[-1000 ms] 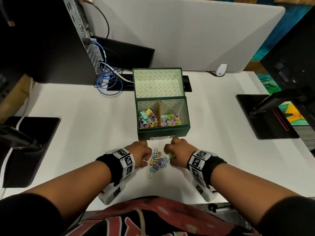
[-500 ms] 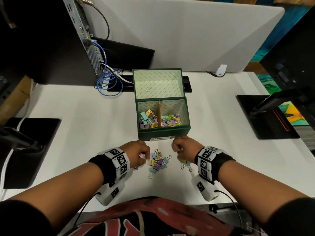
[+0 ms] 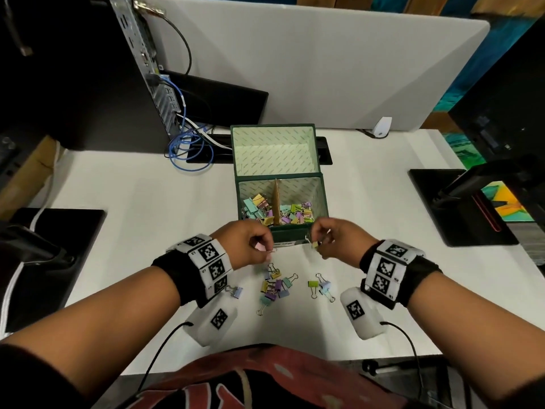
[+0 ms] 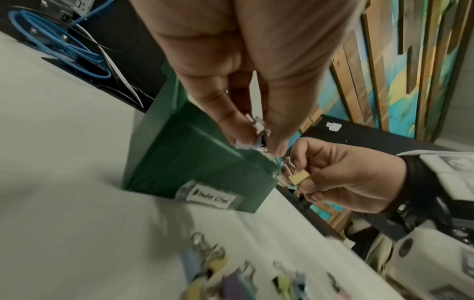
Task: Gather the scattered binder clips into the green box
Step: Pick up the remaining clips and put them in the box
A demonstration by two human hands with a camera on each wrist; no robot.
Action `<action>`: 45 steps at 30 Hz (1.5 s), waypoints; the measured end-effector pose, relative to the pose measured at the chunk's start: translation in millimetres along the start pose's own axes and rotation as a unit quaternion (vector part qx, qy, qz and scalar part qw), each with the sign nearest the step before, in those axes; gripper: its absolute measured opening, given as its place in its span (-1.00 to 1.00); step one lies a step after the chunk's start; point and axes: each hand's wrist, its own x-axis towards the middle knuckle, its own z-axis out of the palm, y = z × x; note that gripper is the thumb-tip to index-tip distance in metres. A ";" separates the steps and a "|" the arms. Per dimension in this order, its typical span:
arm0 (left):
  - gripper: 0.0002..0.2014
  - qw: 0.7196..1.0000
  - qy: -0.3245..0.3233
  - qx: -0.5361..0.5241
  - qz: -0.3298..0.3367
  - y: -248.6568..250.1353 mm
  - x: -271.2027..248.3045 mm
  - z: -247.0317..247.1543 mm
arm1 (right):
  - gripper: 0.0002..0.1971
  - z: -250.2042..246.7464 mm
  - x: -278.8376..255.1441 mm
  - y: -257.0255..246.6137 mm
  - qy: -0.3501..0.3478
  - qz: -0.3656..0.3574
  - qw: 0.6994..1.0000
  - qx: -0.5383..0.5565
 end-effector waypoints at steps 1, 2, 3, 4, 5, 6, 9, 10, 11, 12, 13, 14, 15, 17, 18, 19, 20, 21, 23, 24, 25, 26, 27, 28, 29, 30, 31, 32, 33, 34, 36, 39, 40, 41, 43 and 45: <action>-0.79 1.000 0.009 -0.012 -0.009 3.8 4.1 -2.8 | -0.65 -6.7 0.9 -6.1 0.013 -0.010 0.999 0.028; -0.76 0.999 0.017 -0.023 -0.015 8.2 8.3 -5.6 | -0.66 -13.5 2.6 -12.2 0.027 -0.024 0.998 0.050; -0.75 0.999 0.023 -0.033 -0.014 13.8 13.3 -8.7 | -0.66 -21.0 5.1 -18.4 0.043 -0.039 0.996 0.069; -0.75 0.999 0.029 -0.039 -0.010 19.5 17.9 -11.6 | -0.66 -27.5 8.0 -24.3 0.059 -0.053 0.993 0.086; -0.77 0.999 0.036 -0.040 -0.005 25.9 23.0 -14.2 | -0.65 -33.3 11.0 -29.5 0.076 -0.064 0.990 0.099; -0.81 0.998 0.044 -0.035 0.001 32.7 28.0 -17.1 | -0.65 -37.6 14.6 -33.6 0.093 -0.071 0.987 0.107; -0.91 0.996 0.081 -0.030 0.012 49.5 45.2 -20.5 | -0.65 -38.6 19.3 -34.6 0.125 -0.074 0.984 0.101; -0.92 0.995 0.093 -0.032 0.007 53.0 51.2 -20.9 | -0.64 -36.0 19.4 -30.9 0.134 -0.075 0.983 0.099; -0.92 0.994 0.101 -0.035 0.001 56.4 56.7 -20.9 | -0.63 -33.9 18.4 -25.6 0.145 -0.076 0.982 0.097; -0.93 0.994 0.104 -0.039 -0.007 58.5 60.8 -20.7 | -0.62 -31.4 17.2 -19.7 0.155 -0.075 0.980 0.095; -0.93 0.993 0.106 -0.046 -0.013 60.4 65.0 -20.6 | -0.62 -30.3 15.5 -14.1 0.162 -0.071 0.980 0.090; -0.93 0.993 0.107 -0.053 -0.017 61.9 67.9 -19.7 | -0.61 -29.0 13.1 -7.4 0.166 -0.065 0.981 0.081; -0.93 0.992 0.109 -0.063 -0.023 62.7 70.4 -19.0 | -0.62 -27.7 10.2 -1.0 0.165 -0.060 0.982 0.066; -0.87 0.991 0.106 -0.078 -0.034 63.1 72.2 -18.6 | -0.67 -24.7 4.2 11.4 0.156 -0.056 0.986 0.019; -0.83 0.992 0.098 -0.075 -0.039 62.0 71.3 -18.1 | -0.72 -23.4 0.3 17.9 0.149 -0.053 0.987 -0.012; -0.80 0.993 0.091 -0.062 -0.038 61.2 68.9 -19.0 | -0.77 -22.4 -3.3 24.5 0.140 -0.047 0.988 -0.047; -0.79 0.995 0.084 -0.045 -0.035 59.4 65.8 -20.5 | -0.82 -23.1 -6.3 32.1 0.126 -0.032 0.988 -0.087; -0.79 0.996 0.077 -0.032 -0.032 57.1 61.5 -21.4 | -0.83 -24.5 -9.7 40.8 0.107 -0.003 0.986 -0.128; -0.87 0.998 0.037 -0.029 -0.034 50.5 50.4 -23.7 | -0.72 -28.2 -16.6 58.8 0.050 0.081 0.974 -0.206; -0.91 0.999 0.000 -0.026 -0.043 46.4 44.3 -24.4 | -0.66 -30.0 -19.7 66.1 0.015 0.128 0.963 -0.235; -0.94 0.997 -0.045 -0.008 -0.055 41.8 38.9 -24.2 | -0.61 -31.6 -23.0 71.4 -0.021 0.168 0.951 -0.260; -0.93 0.993 -0.094 0.021 -0.066 36.2 33.2 -22.2 | -0.58 -31.4 -26.0 75.5 -0.055 0.200 0.938 -0.278; -0.89 0.986 -0.139 0.051 -0.074 31.5 28.3 -19.3 | -0.54 -31.9 -28.4 77.6 -0.083 0.225 0.926 -0.292; -0.85 0.978 -0.176 0.080 -0.081 26.2 23.6 -14.8 | -0.52 -31.2 -30.8 79.2 -0.102 0.241 0.917 -0.301; -0.82 0.969 -0.204 0.114 -0.084 22.2 19.1 -10.3 | -0.52 -30.3 -32.4 80.3 -0.111 0.249 0.912 -0.306; -0.79 0.958 -0.224 0.156 -0.086 16.9 14.9 -5.2 | -0.53 -28.9 -33.2 80.9 -0.113 0.249 0.912 -0.307; -0.77 0.944 -0.242 0.206 -0.089 11.5 11.1 0.0 | -0.55 -26.4 -33.7 80.6 -0.114 0.243 0.913 -0.306; -0.74 0.926 -0.259 0.258 -0.092 7.1 7.1 4.1 | -0.58 -23.0 -32.7 81.0 -0.113 0.231 0.917 -0.306; -0.72 0.908 -0.275 0.301 -0.097 2.0 3.2 8.5 | -0.60 -18.7 -32.0 80.2 -0.112 0.216 0.923 -0.299; -0.66 0.893 -0.287 0.329 -0.106 -3.4 -0.1 12.6 | -0.61 -14.2 -30.3 78.9 -0.114 0.201 0.931 -0.284; -0.49 0.879 -0.302 0.345 -0.130 -13.0 -6.6 21.3 | -0.63 -3.4 -26.6 74.2 -0.118 0.165 0.946 -0.253; -0.44 0.889 -0.290 0.332 -0.124 -21.7 -13.1 31.5 | -0.65 14.0 -20.6 63.3 -0.098 0.108 0.958 -0.248; -0.51 0.899 -0.277 0.320 -0.112 -24.3 -13.5 33.6 | -0.63 19.2 -19.3 59.7 -0.093 0.097 0.960 -0.246; -0.61 0.911 -0.259 0.306 -0.101 -26.7 -13.1 34.7 | -0.61 23.2 -18.8 55.7 -0.089 0.089 0.962 -0.243; -0.72 0.930 -0.223 0.278 -0.086 -29.5 -10.9 34.6 | -0.54 27.0 -19.8 49.2 -0.079 0.081 0.965 -0.236; -0.76 0.945 -0.198 0.249 -0.078 -28.8 -7.8 33.6 | -0.39 26.1 -23.4 45.0 -0.076 0.077 0.965 -0.237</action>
